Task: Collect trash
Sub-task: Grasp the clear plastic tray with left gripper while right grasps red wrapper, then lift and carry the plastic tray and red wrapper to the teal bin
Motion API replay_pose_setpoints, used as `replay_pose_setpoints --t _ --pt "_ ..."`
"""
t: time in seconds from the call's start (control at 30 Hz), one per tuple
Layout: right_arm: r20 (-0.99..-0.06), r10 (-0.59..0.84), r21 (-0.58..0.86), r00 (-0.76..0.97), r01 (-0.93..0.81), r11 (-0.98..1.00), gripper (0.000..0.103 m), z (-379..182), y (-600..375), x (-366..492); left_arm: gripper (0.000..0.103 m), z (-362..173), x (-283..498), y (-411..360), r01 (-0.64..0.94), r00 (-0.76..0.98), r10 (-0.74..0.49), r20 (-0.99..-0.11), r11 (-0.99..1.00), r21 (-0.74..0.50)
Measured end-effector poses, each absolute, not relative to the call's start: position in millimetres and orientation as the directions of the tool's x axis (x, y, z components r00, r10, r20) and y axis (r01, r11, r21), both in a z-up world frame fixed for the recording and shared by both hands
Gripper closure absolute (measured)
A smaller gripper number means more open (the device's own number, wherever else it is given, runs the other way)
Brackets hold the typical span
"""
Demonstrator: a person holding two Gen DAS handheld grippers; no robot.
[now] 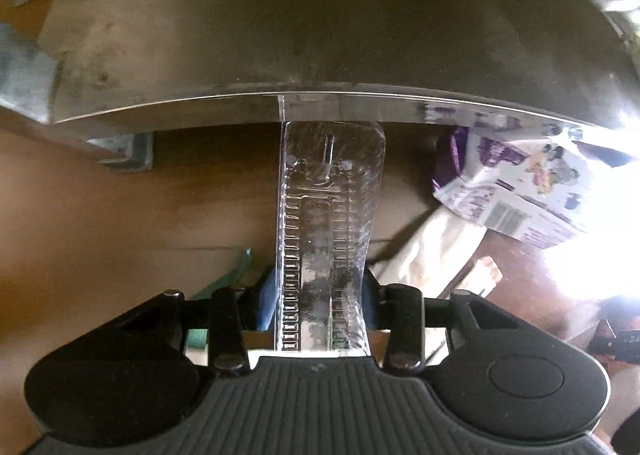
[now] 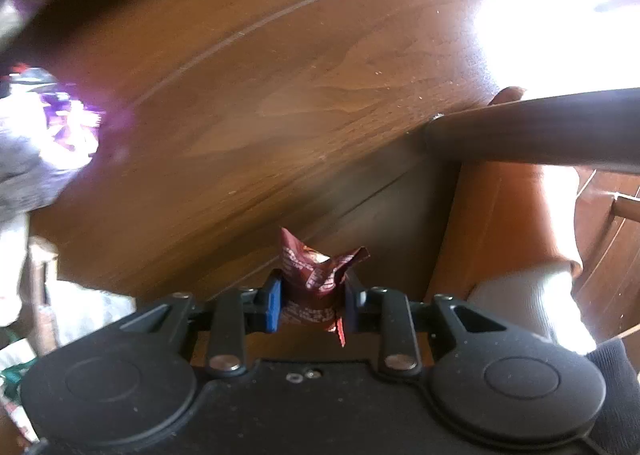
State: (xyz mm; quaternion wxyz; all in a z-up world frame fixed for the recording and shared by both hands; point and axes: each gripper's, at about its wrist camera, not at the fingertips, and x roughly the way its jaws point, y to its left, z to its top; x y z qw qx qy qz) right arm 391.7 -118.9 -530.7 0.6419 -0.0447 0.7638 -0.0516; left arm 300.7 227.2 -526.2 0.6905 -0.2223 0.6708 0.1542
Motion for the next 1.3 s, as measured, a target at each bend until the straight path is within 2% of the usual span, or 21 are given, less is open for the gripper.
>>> replay_pose_setpoints --t 0.33,0.77,1.1,1.3 --pt "-0.994 -0.063 -0.057 -0.091 -0.065 0.996 0.075 -436.5 -95.2 358.9 0.063 -448.5 268.8 204.3 -0.528 0.037 -0.116 -0.993 0.841 -0.118" --pt "-0.986 0.132 0.119 0.098 -0.132 0.984 0.075 -279.4 -101.5 306.2 0.063 -304.5 230.8 158.6 -0.456 0.205 -0.056 -0.977 0.878 -0.146" --pt "-0.911 0.278 0.203 0.304 -0.255 0.945 0.075 -147.9 -127.6 249.2 0.063 -188.5 201.3 112.1 -0.351 0.371 -0.024 -0.928 0.922 -0.164" --pt "-0.824 0.352 0.229 0.444 -0.307 0.924 0.075 -71.8 -155.9 221.8 0.063 -117.1 187.8 80.3 -0.274 0.490 -0.043 -0.871 0.941 -0.201"
